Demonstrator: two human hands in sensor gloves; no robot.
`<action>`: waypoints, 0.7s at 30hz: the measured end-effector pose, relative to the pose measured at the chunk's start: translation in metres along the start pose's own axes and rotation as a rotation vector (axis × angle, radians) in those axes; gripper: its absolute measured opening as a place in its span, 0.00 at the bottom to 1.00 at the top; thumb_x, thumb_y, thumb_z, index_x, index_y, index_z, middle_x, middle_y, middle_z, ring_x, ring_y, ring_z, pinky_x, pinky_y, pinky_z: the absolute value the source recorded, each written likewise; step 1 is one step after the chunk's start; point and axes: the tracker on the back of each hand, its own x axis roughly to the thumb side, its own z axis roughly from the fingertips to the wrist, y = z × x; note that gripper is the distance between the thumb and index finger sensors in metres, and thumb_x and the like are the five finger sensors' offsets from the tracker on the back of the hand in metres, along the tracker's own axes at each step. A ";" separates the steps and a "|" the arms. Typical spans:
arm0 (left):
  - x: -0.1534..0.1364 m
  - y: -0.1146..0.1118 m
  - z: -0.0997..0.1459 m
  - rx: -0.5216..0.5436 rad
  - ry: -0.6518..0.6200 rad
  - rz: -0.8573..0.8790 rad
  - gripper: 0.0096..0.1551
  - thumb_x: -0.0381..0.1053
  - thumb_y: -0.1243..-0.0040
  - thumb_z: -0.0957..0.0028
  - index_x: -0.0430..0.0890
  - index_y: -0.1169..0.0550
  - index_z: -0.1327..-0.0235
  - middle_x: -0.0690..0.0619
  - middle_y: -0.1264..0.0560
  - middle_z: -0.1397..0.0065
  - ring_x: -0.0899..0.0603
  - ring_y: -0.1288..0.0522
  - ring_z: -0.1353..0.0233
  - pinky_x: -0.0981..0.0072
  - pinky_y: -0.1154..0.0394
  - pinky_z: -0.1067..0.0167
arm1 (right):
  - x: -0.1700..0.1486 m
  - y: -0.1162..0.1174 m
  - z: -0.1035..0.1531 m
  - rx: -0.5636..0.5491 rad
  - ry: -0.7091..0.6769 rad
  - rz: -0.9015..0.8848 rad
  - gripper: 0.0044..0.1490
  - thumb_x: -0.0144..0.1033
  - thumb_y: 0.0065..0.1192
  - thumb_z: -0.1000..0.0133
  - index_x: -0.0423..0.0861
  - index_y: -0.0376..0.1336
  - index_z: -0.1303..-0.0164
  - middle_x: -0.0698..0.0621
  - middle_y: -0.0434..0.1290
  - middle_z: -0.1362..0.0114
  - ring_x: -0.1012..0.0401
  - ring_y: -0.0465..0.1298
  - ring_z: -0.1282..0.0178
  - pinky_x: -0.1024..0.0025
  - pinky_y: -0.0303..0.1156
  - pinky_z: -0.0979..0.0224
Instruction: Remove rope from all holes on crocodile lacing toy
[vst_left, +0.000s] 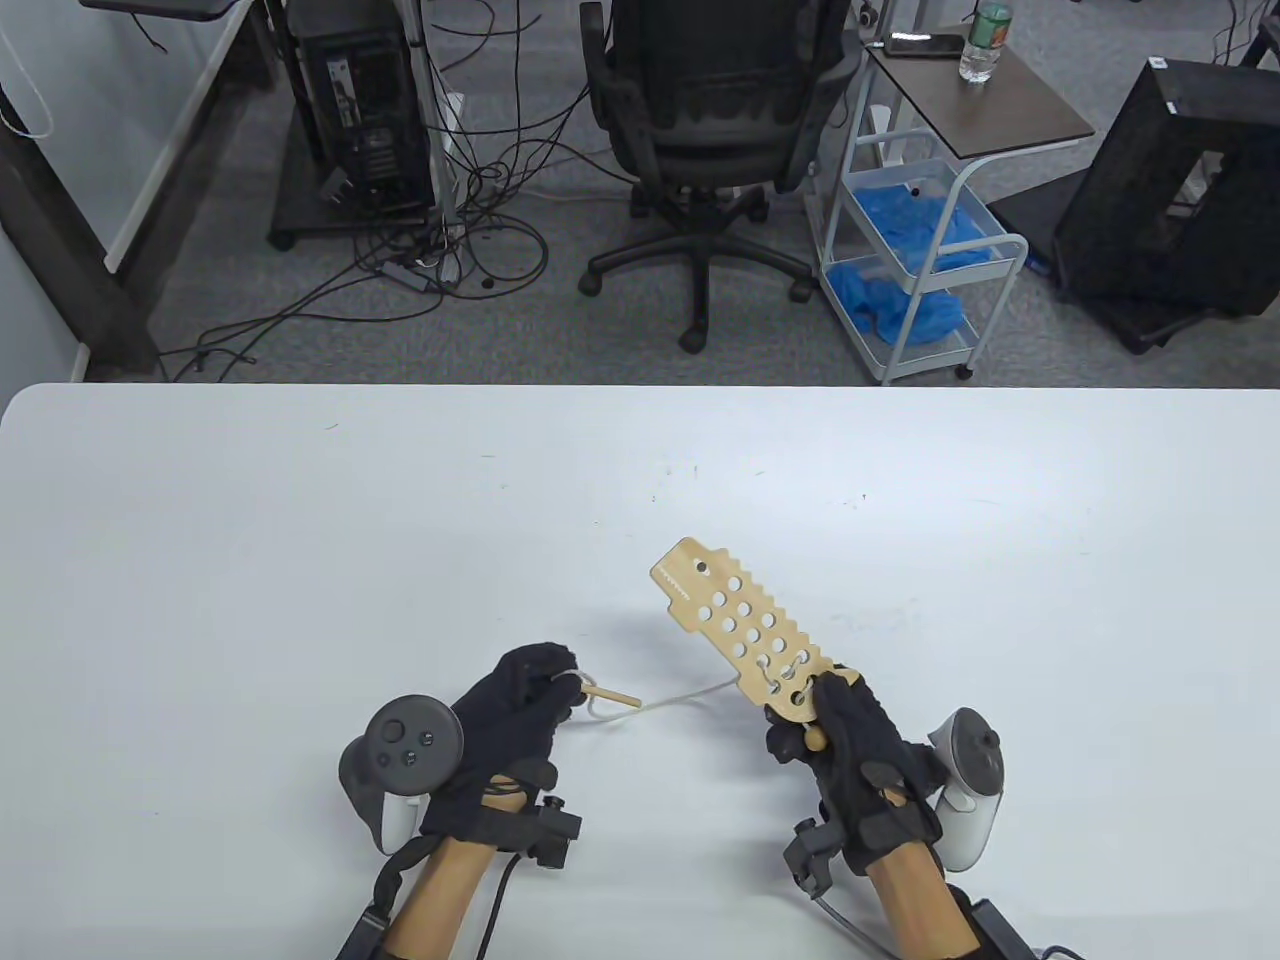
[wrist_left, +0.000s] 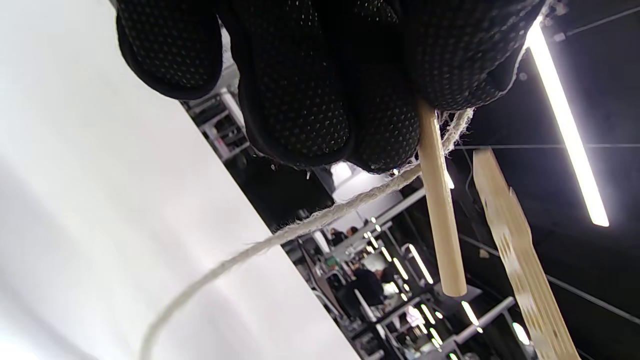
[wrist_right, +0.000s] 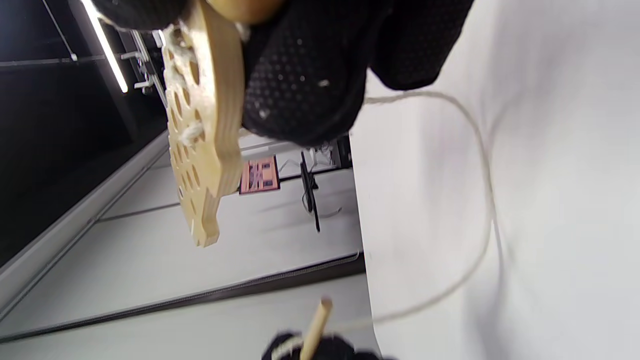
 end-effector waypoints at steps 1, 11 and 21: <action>0.000 -0.002 0.000 -0.016 0.003 0.014 0.22 0.58 0.34 0.52 0.59 0.19 0.44 0.58 0.12 0.52 0.53 0.14 0.53 0.47 0.21 0.41 | 0.000 0.004 0.000 0.025 -0.004 0.006 0.30 0.52 0.55 0.44 0.48 0.60 0.36 0.51 0.77 0.41 0.59 0.83 0.55 0.50 0.72 0.31; -0.008 -0.028 0.004 -0.214 0.117 0.362 0.22 0.54 0.38 0.49 0.58 0.21 0.40 0.58 0.13 0.47 0.52 0.14 0.50 0.46 0.22 0.40 | 0.000 0.033 0.004 0.224 -0.032 0.042 0.30 0.51 0.56 0.45 0.48 0.61 0.37 0.50 0.78 0.42 0.58 0.83 0.56 0.49 0.72 0.32; -0.011 -0.038 0.003 -0.328 0.129 0.525 0.23 0.51 0.42 0.47 0.57 0.22 0.37 0.57 0.14 0.44 0.52 0.15 0.48 0.45 0.23 0.39 | 0.001 0.043 0.006 0.294 -0.039 0.020 0.30 0.51 0.57 0.45 0.49 0.62 0.36 0.50 0.78 0.42 0.58 0.83 0.56 0.48 0.72 0.32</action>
